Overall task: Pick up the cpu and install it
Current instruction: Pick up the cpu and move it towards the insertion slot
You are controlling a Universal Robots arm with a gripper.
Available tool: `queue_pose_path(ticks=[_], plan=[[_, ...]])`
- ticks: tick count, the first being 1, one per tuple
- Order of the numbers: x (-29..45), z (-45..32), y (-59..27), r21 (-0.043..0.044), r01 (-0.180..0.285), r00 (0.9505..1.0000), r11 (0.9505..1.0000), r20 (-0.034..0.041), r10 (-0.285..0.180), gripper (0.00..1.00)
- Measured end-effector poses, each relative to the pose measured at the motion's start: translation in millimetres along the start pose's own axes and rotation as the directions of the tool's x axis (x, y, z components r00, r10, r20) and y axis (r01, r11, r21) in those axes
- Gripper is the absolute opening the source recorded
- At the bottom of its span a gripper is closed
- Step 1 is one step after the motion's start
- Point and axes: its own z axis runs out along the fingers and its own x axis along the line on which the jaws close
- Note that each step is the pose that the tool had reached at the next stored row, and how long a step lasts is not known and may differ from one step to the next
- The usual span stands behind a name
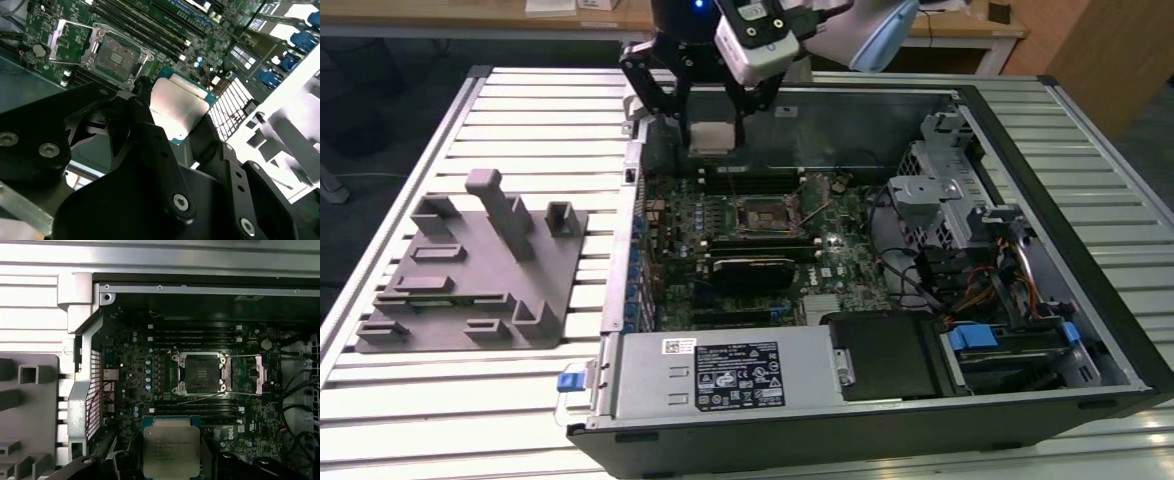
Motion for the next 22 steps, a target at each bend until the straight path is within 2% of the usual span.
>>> queue_pose_path(ticks=[8,17,22], plan=[[-8.4,14.3,-0.5,-0.0001,0.0,1.0,1.0,0.0001,0.0,0.55],[-14.8,29.7,-1.0,-0.0001,0.0,1.0,1.0,0.0001,0.0,0.55],[-21.4,36.1,-1.1,-0.0001,0.0,1.0,1.0,-0.0001,0.0,0.55]])
